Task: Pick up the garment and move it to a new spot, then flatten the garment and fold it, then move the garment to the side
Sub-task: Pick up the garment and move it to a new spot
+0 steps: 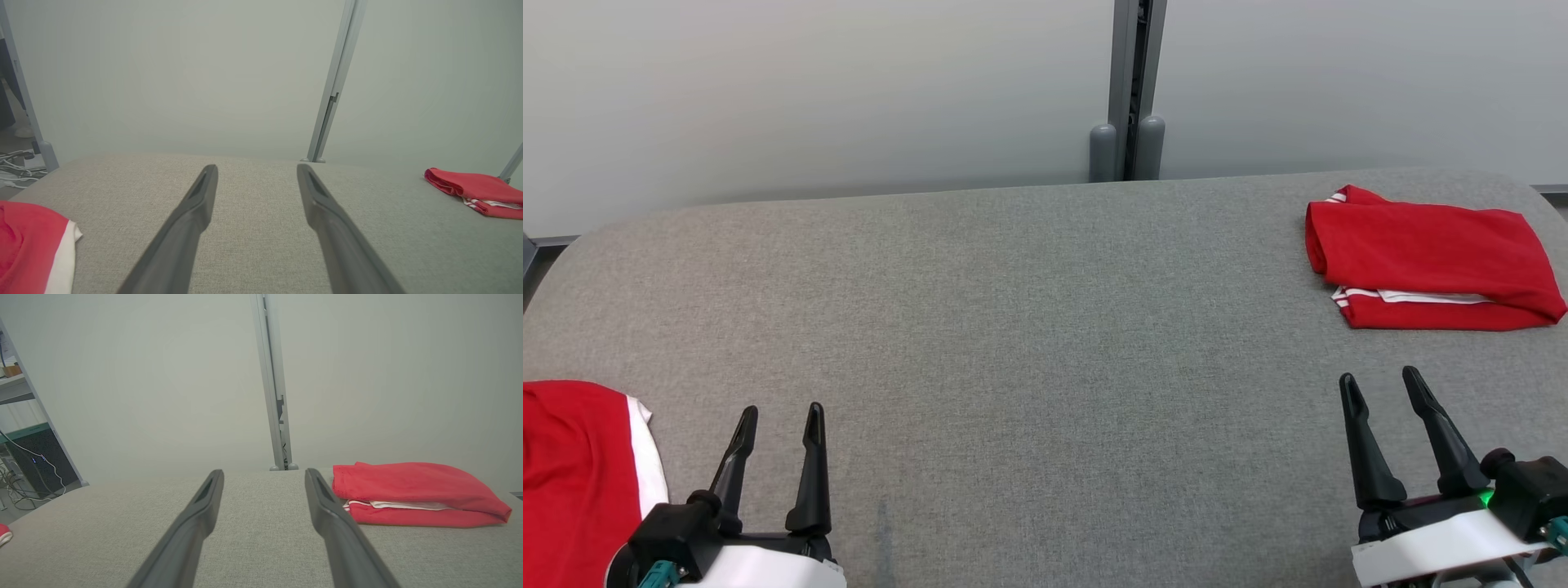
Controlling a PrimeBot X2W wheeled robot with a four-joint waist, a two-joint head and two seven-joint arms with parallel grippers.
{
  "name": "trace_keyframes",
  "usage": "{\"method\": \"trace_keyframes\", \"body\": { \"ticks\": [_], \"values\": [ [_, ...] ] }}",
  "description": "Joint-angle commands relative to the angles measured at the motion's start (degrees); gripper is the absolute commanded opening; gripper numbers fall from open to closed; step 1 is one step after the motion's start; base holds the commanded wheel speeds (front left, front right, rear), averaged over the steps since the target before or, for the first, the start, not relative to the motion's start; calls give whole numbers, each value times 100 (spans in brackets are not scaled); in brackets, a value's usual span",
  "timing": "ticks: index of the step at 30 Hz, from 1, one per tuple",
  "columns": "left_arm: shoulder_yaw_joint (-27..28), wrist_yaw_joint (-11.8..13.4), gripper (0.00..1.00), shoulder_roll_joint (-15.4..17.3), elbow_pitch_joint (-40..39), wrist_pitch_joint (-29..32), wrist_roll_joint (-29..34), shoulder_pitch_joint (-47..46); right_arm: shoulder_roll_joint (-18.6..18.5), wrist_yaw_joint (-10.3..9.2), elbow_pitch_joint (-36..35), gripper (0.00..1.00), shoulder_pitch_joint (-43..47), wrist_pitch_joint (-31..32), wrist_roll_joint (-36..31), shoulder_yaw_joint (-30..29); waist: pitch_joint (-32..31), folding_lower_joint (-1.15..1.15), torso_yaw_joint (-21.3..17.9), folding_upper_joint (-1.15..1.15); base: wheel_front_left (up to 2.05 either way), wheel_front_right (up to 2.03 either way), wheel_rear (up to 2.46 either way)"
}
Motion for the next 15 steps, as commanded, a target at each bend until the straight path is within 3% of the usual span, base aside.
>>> {"method": "trace_keyframes", "body": {
  "ticks": [1,8,15],
  "values": [
    [28,-39,100,14,-1,-10,16,-57,2,2,0,100,-21,-24,-10,5,4,0,3,0,0,0,0],
    [6,-54,100,7,38,-10,18,-116,-16,2,37,100,-53,-24,2,31,1,0,77,0,0,0,0],
    [-19,-83,100,6,80,-10,49,-161,-12,2,75,100,-47,-24,64,84,-17,0,411,0,0,0,0]
  ]
}}
